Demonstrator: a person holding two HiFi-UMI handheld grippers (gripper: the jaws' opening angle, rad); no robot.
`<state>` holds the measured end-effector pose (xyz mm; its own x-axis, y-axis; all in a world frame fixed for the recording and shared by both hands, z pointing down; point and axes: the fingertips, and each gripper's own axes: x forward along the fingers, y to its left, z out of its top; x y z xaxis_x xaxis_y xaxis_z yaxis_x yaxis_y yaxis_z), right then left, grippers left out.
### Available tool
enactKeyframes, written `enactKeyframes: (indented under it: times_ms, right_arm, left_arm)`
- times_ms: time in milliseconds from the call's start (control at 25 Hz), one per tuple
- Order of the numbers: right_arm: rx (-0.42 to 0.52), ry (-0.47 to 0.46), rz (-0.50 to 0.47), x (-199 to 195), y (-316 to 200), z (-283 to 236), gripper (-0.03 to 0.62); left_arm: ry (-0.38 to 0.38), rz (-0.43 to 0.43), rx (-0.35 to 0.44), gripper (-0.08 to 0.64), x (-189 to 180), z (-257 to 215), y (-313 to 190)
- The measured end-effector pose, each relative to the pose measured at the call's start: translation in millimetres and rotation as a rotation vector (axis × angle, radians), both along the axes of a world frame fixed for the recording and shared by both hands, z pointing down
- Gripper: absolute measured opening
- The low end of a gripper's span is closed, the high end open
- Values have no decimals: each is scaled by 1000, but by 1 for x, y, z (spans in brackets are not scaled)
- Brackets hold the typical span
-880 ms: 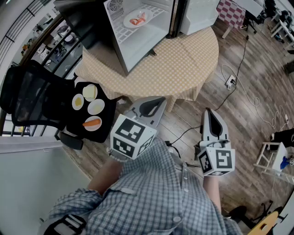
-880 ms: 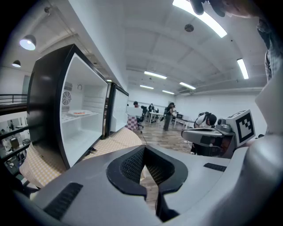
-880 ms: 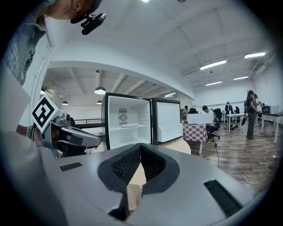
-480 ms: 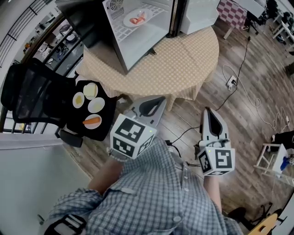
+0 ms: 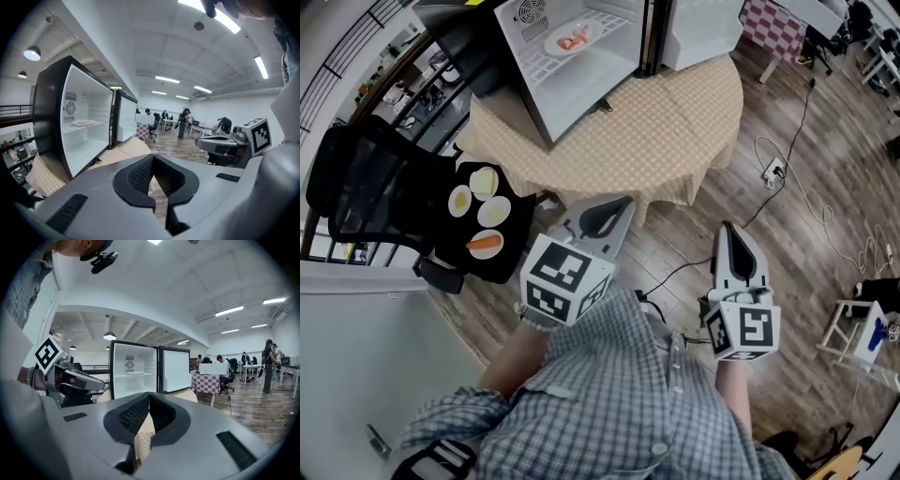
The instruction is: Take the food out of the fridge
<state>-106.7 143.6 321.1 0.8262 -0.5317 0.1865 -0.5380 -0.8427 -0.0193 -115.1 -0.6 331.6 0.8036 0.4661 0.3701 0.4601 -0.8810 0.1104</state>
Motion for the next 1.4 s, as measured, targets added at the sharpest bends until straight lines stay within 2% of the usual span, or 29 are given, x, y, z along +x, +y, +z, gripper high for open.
enactKeyframes:
  times_ms: [480, 760, 960, 1160, 1400]
  right_arm:
    - [-5, 50, -53, -4, 38, -6, 11]
    - [2, 26, -3, -12, 67, -2, 11]
    - [-6, 11, 17, -13, 75, 6, 11]
    - [-8, 3, 32, -5, 80, 13, 11]
    - [-32, 1, 35, 21, 86, 15, 11]
  left_arm:
    - [45, -57, -9, 5, -8, -5, 37]
    - [51, -64, -7, 5, -14, -2, 49]
    - [42, -34, -11, 5, -10, 3, 60]
    - [34, -3, -1, 5, 5, 10, 67]
    - [24, 27, -20, 5, 45, 13, 83]
